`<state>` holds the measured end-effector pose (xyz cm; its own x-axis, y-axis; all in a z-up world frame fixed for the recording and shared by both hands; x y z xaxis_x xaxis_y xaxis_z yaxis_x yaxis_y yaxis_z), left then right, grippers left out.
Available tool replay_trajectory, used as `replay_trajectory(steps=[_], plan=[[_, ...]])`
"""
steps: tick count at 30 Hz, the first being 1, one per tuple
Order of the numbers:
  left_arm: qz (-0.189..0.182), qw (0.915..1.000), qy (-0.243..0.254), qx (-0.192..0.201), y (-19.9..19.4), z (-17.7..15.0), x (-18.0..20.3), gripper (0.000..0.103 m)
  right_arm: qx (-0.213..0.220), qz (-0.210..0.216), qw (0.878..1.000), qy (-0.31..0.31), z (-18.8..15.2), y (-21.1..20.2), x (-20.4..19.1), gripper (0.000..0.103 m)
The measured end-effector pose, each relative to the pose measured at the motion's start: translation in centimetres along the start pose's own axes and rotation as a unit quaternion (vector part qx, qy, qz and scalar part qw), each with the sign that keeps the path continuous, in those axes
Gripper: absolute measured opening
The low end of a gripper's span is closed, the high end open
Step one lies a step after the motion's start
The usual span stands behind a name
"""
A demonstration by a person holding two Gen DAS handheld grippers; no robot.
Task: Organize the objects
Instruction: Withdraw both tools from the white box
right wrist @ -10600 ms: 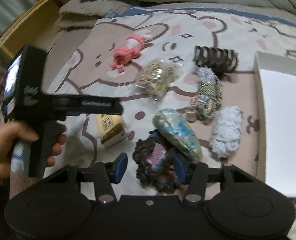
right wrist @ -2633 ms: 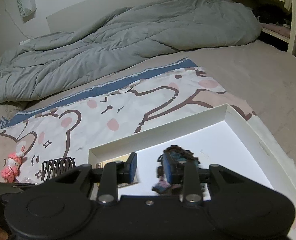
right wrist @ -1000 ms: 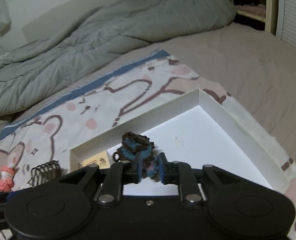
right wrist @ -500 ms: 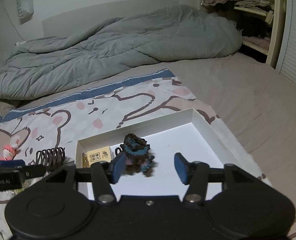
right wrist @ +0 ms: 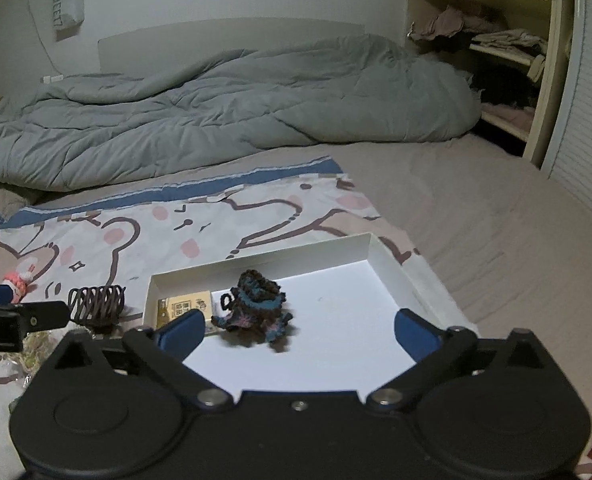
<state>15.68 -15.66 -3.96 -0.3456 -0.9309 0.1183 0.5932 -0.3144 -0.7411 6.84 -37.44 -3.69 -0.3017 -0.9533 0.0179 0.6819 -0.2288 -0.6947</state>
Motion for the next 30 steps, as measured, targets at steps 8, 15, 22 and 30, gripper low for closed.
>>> replay_trajectory(steps=[8,15,22,30], plan=[[0.006,1.0,0.0,0.005,-0.7,-0.2,-0.4,0.103,-0.004,-0.001,1.0,0.014,-0.1,-0.4,0.3,0.103],[0.017,0.9997,-0.015,0.005,-1.3,-0.4,-2.4,0.103,-0.006,0.009,1.0,0.026,0.0,-0.1,-0.2,0.103],[0.05,0.9983,-0.03,0.01,-2.0,-0.9,-6.4,0.103,-0.021,0.025,0.999,-0.005,-0.1,1.1,-3.1,0.103],[0.085,0.9944,-0.061,0.013,-3.2,-1.7,-11.1,0.103,-0.026,0.046,0.998,-0.022,0.0,2.1,-6.8,0.103]])
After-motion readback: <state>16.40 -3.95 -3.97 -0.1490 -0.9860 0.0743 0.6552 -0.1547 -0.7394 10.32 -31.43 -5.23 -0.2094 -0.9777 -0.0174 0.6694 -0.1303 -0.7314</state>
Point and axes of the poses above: each gripper's, at about its wrist camera, not at the fingertips, and y roughly the way its jaws point, x to its right, z to its top, the point moved 3 cm from there along y, roughly the way its jaws point, and after that the axes turned 5 degrees about -x, right-handed, at the moved point
